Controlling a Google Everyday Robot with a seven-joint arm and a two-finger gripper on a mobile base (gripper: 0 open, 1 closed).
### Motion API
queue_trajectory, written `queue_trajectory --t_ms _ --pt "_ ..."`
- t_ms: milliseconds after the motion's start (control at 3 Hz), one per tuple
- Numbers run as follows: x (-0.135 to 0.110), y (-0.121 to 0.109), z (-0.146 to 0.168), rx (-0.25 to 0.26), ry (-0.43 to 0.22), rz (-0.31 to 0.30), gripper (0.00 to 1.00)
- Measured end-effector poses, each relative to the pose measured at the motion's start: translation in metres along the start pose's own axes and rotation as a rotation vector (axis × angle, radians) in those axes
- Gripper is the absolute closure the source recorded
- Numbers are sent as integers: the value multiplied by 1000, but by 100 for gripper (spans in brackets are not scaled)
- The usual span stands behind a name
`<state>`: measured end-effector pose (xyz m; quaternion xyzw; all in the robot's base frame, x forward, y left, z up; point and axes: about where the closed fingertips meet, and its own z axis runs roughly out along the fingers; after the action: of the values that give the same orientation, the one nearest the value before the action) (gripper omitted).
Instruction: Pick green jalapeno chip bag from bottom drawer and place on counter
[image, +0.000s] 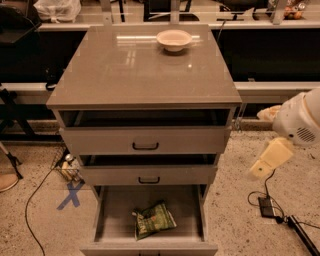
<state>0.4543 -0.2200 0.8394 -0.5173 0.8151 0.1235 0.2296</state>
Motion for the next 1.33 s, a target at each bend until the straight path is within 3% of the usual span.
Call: queue_trajectory --t_ms 333,667,1000,1333 --pt "13 9 67 -29 -35 72 0" --pt "13 9 68 -29 -35 73 0" --pt "32 9 97 -15 -9 117 0" --pt "69 12 151 -13 -20 195 0"
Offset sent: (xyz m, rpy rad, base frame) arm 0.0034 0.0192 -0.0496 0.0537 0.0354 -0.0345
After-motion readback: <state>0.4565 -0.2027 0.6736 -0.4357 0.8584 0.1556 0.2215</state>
